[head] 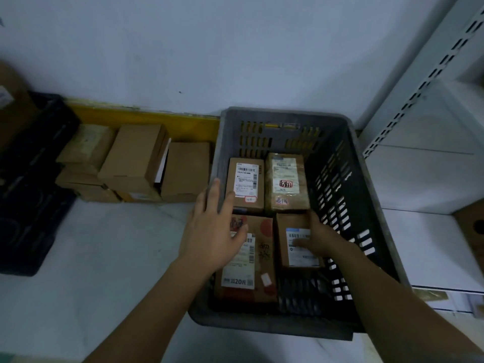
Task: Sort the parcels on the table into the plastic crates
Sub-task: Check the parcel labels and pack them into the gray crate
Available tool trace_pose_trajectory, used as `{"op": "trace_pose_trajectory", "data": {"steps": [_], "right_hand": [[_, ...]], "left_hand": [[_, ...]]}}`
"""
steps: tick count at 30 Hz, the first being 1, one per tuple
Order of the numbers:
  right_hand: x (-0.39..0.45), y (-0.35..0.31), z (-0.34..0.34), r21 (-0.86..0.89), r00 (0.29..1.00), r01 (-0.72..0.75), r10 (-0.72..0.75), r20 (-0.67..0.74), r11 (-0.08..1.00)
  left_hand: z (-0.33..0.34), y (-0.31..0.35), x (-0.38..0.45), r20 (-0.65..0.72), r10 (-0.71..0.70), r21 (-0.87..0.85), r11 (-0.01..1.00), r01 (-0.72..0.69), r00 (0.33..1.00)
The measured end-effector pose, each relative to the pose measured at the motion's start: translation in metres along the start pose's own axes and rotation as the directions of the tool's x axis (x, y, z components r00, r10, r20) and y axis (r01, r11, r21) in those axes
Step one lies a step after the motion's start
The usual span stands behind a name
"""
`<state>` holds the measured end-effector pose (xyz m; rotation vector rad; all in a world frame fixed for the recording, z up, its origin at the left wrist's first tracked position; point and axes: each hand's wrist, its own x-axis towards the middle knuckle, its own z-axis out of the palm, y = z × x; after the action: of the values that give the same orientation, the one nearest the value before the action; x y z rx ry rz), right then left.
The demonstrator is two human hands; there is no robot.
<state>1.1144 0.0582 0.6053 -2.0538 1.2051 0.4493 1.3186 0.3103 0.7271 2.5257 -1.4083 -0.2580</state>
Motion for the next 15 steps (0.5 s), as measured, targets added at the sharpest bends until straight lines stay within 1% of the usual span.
{"op": "trace_pose_trajectory", "data": {"steps": [3,6,8,11,15], "right_hand": [[0.009,0.010,0.011,-0.079,0.999,-0.025,0.027,0.019,0.997],[0.001,-0.004,0.007,-0.207,0.998,-0.027,0.037,0.047,0.978],[-0.002,-0.008,0.005,-0.274,0.998,-0.047,0.059,0.037,0.960],[-0.007,-0.016,0.001,-0.385,0.998,-0.068,0.065,-0.021,0.921],[-0.023,-0.035,-0.014,-0.474,0.983,-0.107,0.021,-0.182,0.874]], "left_hand": [[0.000,0.001,0.000,0.004,0.004,0.006,1.000,-0.004,1.000],[0.000,0.000,0.000,0.002,0.002,0.007,1.000,-0.002,1.000],[0.000,0.001,0.000,-0.004,0.004,-0.001,1.000,-0.004,1.000],[0.000,0.000,0.001,-0.001,-0.004,-0.034,0.999,0.004,1.000],[-0.003,-0.003,0.001,-0.014,0.007,-0.213,0.977,-0.010,1.000]]}}
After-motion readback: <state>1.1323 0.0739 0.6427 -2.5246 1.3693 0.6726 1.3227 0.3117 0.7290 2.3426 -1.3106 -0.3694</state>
